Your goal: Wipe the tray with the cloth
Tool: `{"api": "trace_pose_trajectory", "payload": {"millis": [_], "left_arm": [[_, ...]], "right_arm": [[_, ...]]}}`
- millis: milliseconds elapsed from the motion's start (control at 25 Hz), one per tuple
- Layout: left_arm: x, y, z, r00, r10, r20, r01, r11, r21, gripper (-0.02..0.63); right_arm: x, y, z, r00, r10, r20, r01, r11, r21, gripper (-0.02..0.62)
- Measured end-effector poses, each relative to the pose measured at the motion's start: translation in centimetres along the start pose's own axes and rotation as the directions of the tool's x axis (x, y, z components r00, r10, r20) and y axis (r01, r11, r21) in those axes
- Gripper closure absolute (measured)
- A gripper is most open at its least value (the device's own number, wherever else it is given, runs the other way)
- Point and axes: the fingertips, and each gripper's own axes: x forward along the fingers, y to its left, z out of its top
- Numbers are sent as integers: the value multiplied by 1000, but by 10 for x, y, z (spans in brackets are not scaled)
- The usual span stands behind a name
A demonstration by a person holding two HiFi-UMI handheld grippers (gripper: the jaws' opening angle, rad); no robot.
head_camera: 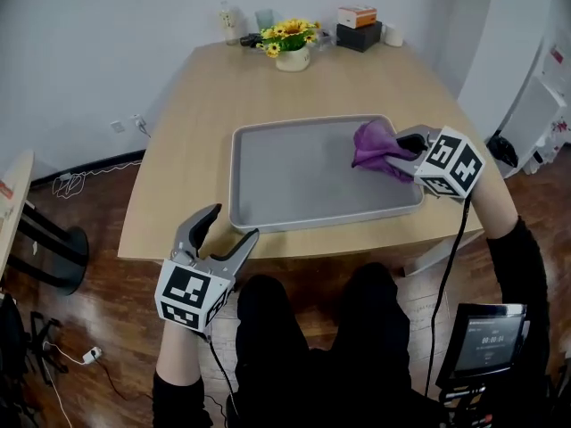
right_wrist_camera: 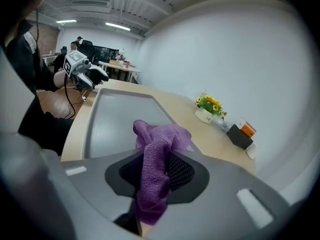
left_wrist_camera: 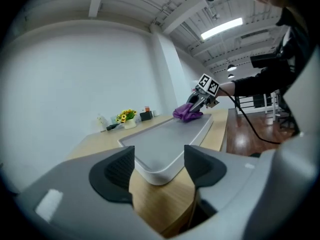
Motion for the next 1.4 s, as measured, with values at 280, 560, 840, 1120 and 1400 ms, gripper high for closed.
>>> {"api": "trace_pose_trajectory", "payload": {"millis": [280,560,840,1120,1400], "left_arm": [[12,0,-10,997,-35,-74,39,998,54,319],[18,-5,-12,991,-98,-88,99,995,5,347],[19,-5,-18,991,-115,-66,115,993,-5,370],[22,-4,-18,992,-111,-64,112,994,15,370],[20,-3,-15,991,-113,-66,114,993,14,371]], "right_arm": [[39,-49,-34,964,-174,-199,182,983,22,509],[69,-102,-35,945,-213,-250,233,971,53,509],[59,-71,-31,967,-133,-216,159,981,108,514],[1,43,-29,993,10,-120,-1,997,75,515],[-9,81,-14,956,267,-123,-252,959,126,517]]}}
